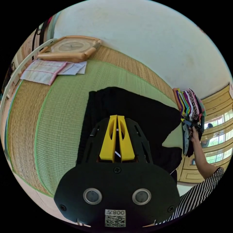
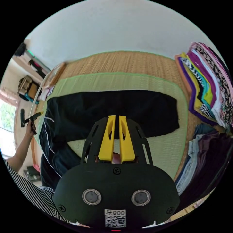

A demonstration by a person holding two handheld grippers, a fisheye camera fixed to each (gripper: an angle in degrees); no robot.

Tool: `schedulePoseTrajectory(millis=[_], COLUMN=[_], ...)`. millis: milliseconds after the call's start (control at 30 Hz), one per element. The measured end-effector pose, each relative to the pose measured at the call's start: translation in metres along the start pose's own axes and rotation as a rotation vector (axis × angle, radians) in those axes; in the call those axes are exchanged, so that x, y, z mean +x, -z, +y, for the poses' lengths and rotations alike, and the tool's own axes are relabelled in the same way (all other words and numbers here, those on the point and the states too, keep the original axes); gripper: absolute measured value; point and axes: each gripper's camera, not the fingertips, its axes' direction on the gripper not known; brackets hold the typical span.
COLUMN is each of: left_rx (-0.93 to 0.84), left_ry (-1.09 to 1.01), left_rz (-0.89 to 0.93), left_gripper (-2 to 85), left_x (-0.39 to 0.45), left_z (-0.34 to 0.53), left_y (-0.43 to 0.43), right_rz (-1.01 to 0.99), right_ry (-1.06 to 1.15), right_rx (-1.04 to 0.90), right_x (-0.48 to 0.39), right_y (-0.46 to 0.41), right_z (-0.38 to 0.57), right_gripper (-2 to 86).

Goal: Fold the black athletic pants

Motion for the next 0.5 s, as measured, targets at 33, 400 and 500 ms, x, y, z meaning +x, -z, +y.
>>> schedulePoseTrajectory(millis=[33,400,500], left_rx=[-0.030,-0.033,-0.089], left_ry=[-0.016,-0.006,-0.015], left_rz=[-0.039,-0.093,-0.111], left_gripper=[0.1,0.1,0.4], left_x=[0.001,-0.023,-0.035], left_z=[0.007,0.056,0.074], left_y=[-0.007,0.000,-0.008], right_rz=[0.017,0.022,0.002], right_ry=[0.036,-0.008,-0.046], right_rx=[-0.059,-0.160,-0.170], right_x=[-0.015,-0.035,-0.040], right_y=[-0.023,-0.096,-0.109], right_z=[0.002,0.032,0.036], right_gripper=[1.4,0.2,0.1])
